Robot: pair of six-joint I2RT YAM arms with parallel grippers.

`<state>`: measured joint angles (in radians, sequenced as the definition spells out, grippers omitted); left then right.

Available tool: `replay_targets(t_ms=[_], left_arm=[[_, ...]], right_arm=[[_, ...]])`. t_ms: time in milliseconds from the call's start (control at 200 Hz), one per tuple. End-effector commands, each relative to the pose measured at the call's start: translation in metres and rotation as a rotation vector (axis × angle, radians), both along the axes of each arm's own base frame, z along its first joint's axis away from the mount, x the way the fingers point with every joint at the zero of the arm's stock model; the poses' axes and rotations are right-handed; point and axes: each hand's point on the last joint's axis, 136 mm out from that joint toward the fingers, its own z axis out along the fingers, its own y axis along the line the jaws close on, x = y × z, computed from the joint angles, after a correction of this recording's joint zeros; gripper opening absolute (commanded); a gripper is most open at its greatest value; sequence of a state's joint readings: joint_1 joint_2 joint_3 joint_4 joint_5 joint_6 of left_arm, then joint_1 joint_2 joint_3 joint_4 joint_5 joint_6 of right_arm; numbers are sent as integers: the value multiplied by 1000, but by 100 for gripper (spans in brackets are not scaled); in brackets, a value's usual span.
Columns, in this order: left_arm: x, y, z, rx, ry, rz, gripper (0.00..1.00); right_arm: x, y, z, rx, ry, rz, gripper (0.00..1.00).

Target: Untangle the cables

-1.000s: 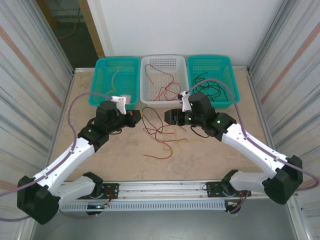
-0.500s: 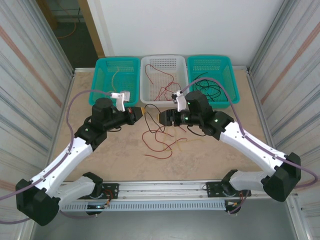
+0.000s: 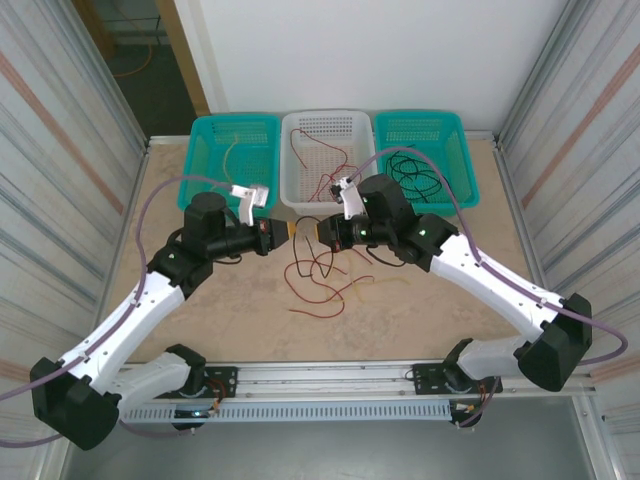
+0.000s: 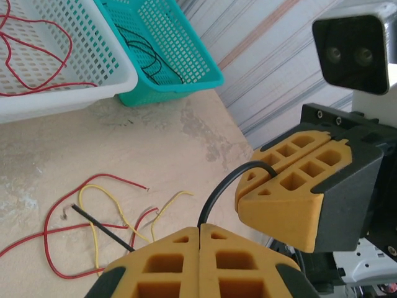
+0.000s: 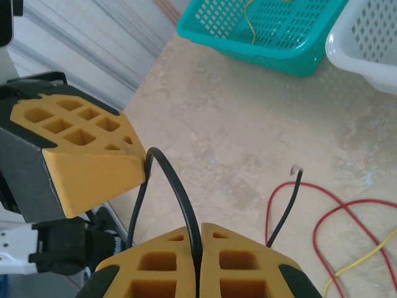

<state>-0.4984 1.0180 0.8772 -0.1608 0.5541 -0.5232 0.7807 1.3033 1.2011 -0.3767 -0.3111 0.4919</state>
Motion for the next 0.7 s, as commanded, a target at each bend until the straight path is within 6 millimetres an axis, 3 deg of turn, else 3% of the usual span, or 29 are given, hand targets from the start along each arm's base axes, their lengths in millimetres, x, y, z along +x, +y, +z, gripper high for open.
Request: replay_targets(t_ms=[0, 50, 145, 230, 346, 546, 696], left_arm=[[-1, 2, 4, 24, -29, -14, 0], [1, 2, 2, 28, -24, -4, 3], [7, 6, -8, 31, 1, 48, 42], [16, 16, -25, 66, 49, 132, 60], [22, 22, -40, 60, 102, 199, 66], [23, 11, -36, -56, 140, 183, 74], [27, 11, -27, -130, 153, 220, 81]], right_arm=[[0, -1, 19, 15, -40, -3, 0], [-1, -1, 27, 37, -50, 2, 0], [-7, 1, 48, 99, -71, 20, 0], [-11, -1, 68, 145, -102, 23, 0], [-14, -5, 91, 191, -140, 22, 0], [-22, -6, 120, 277, -170, 43, 0], [-25, -5, 127, 310, -177, 52, 0]])
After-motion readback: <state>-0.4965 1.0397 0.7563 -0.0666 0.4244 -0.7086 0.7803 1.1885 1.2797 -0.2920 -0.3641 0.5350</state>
